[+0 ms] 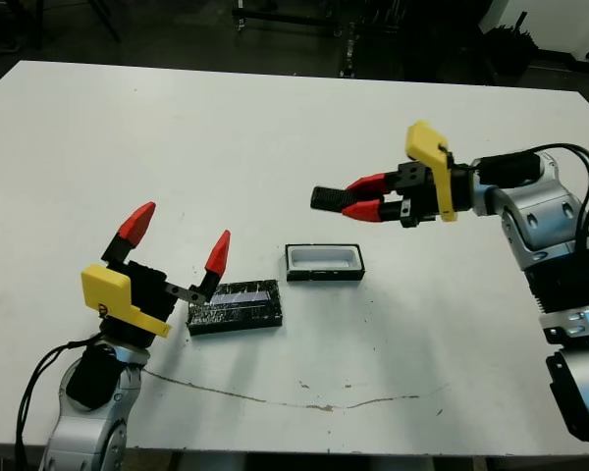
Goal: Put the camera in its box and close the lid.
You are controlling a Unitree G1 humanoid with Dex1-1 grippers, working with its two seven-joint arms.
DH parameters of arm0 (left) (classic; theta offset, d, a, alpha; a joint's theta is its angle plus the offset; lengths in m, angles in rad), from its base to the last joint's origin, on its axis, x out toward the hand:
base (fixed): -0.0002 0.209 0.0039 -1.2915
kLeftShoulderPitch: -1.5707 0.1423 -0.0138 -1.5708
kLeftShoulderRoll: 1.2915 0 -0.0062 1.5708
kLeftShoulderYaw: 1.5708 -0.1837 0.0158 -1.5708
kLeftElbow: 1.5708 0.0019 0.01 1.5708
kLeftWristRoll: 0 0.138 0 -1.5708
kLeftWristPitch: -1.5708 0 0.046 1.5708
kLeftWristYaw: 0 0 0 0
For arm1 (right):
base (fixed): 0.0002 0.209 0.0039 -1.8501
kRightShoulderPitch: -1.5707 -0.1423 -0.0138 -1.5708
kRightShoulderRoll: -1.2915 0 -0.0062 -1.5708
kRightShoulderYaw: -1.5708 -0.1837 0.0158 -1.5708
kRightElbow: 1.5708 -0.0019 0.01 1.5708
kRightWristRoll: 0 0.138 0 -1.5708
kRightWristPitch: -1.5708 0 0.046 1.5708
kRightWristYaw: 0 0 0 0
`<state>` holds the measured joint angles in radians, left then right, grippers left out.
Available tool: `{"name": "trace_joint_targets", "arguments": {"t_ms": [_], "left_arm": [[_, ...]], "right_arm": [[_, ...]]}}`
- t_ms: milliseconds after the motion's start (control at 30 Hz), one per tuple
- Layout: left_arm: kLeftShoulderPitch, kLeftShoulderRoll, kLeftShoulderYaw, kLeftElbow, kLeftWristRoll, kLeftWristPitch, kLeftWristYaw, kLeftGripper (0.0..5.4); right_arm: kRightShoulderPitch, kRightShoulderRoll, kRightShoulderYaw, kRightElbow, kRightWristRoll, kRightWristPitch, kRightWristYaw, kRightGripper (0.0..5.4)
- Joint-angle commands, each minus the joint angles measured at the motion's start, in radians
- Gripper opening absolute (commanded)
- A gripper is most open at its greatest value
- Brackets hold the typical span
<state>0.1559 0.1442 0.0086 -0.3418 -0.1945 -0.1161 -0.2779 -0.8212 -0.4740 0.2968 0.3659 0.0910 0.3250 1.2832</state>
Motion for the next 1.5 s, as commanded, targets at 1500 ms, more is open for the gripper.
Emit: {"name": "trace_joint_targets", "arguments": {"t_ms": [1500], "left_arm": [[0.035,-0.004,-0.018,-0.028,0.013,0.008,0.018,5.4]], "right_arm": [[-0.067,0.027,0.178,0.139,-0.206,-0.1,0.116,1.7]]}}
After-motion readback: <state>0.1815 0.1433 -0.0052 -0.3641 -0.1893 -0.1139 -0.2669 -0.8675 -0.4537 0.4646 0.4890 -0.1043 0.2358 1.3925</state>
